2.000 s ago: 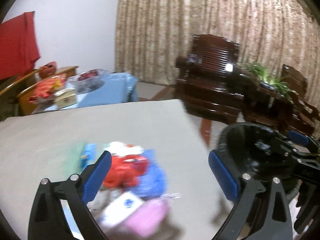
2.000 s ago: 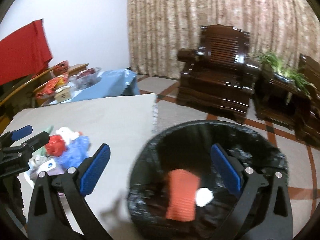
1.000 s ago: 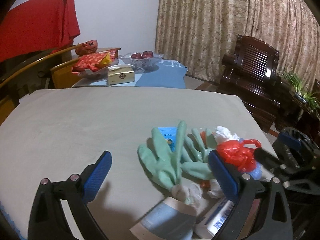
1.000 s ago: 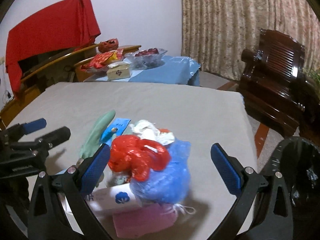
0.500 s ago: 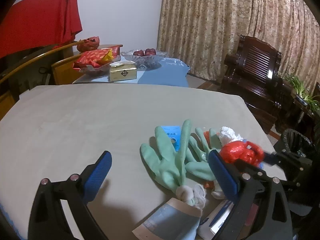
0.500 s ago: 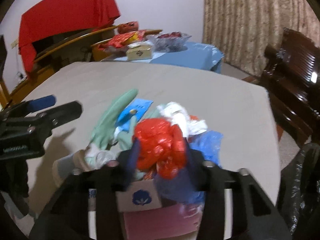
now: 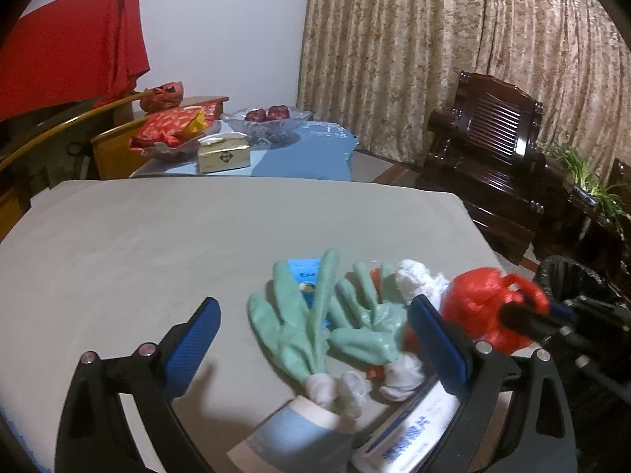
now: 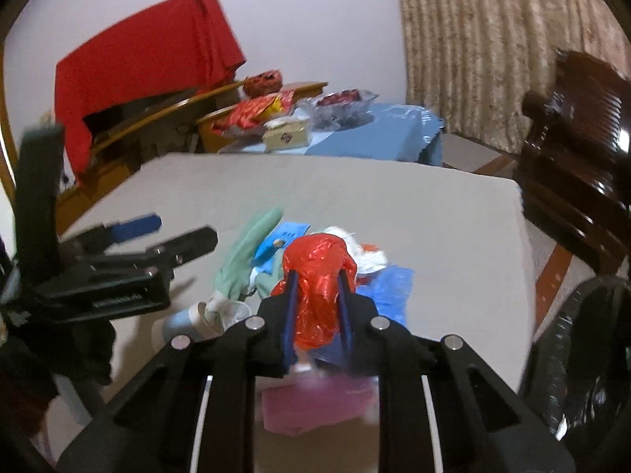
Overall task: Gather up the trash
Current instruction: 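Return both tools to the pile and grasp the red plastic bag with the right tool, then grasp the white plastic bag with the left tool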
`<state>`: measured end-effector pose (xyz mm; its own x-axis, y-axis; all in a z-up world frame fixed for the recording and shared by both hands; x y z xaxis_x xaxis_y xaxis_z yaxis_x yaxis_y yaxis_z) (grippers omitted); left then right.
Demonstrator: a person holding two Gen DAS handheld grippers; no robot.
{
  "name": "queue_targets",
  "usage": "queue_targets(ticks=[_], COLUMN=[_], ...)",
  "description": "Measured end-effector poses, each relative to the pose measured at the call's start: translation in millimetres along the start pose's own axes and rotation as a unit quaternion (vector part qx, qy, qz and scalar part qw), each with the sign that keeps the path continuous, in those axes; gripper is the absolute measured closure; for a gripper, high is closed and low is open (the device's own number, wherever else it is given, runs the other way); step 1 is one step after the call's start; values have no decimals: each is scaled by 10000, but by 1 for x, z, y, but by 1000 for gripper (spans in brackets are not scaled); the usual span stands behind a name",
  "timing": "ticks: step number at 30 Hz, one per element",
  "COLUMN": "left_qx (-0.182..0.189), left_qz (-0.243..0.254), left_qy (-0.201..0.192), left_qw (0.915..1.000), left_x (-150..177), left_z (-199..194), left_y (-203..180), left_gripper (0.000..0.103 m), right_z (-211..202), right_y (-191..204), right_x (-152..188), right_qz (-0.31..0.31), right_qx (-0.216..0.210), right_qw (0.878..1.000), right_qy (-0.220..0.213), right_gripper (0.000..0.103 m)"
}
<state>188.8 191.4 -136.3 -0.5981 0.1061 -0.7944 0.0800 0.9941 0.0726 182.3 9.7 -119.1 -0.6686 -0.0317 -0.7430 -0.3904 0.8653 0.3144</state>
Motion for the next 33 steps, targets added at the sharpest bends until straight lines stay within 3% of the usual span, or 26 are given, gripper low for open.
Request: queue_targets(ticks=[11, 22, 30, 33], left_qx=[457, 511, 611, 636], left_qz=[87, 207, 264, 249], left_qy=[137, 556, 851, 756], left_qw=[9988, 9969, 9941, 9948], left_x=[-20, -22, -17, -19], left_z=[35, 78, 94, 86], left_y=[-48, -82, -95, -96], left_gripper=[23, 38, 76, 80], right_z=[-33, -25, -28, -32], right_y=[-68, -95, -101, -103], right_x=[-15, -10, -10, -10], right_qz=[255, 428, 520, 536], right_qx=[752, 914, 923, 927], right_qw=[9961, 9943, 9937, 9934], right_qy=[-374, -339, -361, -404], right_gripper=[85, 85, 85, 85])
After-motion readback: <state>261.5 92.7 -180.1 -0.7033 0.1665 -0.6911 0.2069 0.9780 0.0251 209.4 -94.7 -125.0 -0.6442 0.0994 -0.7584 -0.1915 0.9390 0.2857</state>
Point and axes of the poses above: each gripper's, at about its wrist camera, not at the fingertips, and z roughly the way its jaws point, y to its left, x to its underside, the point moved 5 cm from there along z, roughly the way its jaws point, and after that the axes turned 11 degrees about z, right-handed, at the moved point
